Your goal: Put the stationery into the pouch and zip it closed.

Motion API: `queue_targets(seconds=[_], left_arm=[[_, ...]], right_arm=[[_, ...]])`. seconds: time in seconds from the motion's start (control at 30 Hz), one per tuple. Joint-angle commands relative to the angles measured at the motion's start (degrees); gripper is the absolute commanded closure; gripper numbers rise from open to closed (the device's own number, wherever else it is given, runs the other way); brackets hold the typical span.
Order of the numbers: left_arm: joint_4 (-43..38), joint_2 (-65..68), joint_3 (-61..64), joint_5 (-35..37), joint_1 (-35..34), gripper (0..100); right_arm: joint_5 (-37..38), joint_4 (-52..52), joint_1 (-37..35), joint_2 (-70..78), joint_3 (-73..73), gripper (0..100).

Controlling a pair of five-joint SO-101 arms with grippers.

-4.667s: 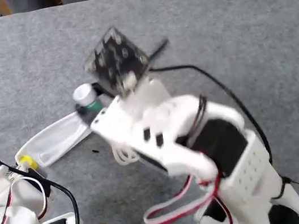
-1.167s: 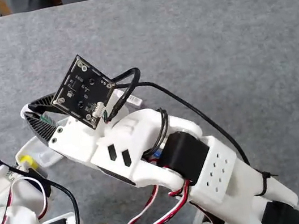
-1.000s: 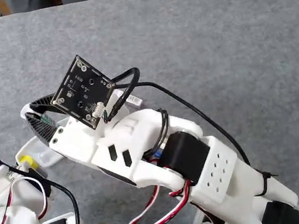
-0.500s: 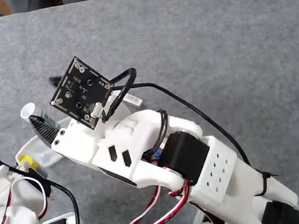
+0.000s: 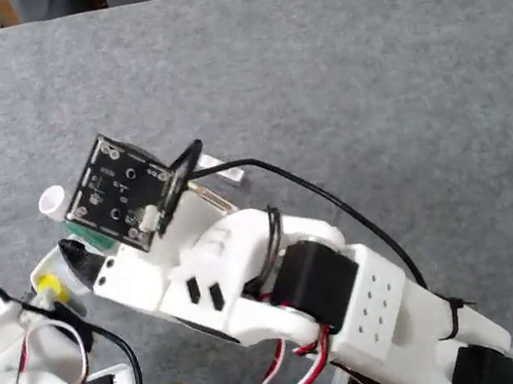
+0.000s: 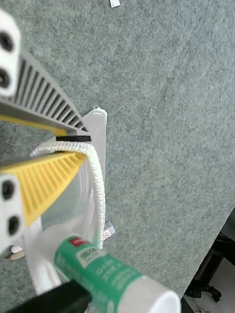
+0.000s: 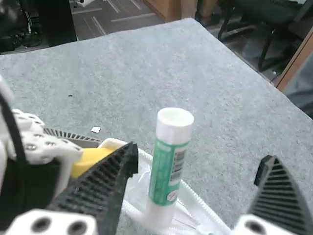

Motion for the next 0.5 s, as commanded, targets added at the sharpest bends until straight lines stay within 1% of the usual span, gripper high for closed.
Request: queue_targets(seconds=[0.0, 0.13, 0.2, 0.27, 0.4, 0.47], left_arm=[[0.4, -2.1, -0.4, 0.3, 0.5, 97], [0.4, -2.0, -0.3, 0.3, 0.5, 97], [0.4, -1.1, -0.2, 0.3, 0.4, 97], [0.4, 0.0, -0.5, 0.3, 0.3, 97], [0.4, 1.0, -0.7, 0.3, 0.3, 97], [0.4, 1.0, -0.7, 0.3, 0.4, 97]], right_arm=[[-0.7, -0.3, -0.8, -1.5, -2.1, 61.6], [-0.7, -3.4, -0.3, -0.2, -1.3, 61.8], [-0.7, -3.8, 0.4, 0.8, -2.1, 64.2], [-0.7, -3.9, 0.8, 1.7, -3.1, 70.6], [-0.5, -3.9, 0.9, 2.2, -3.4, 86.9], [-0.6, -3.9, 1.2, 2.2, -3.4, 92.3]])
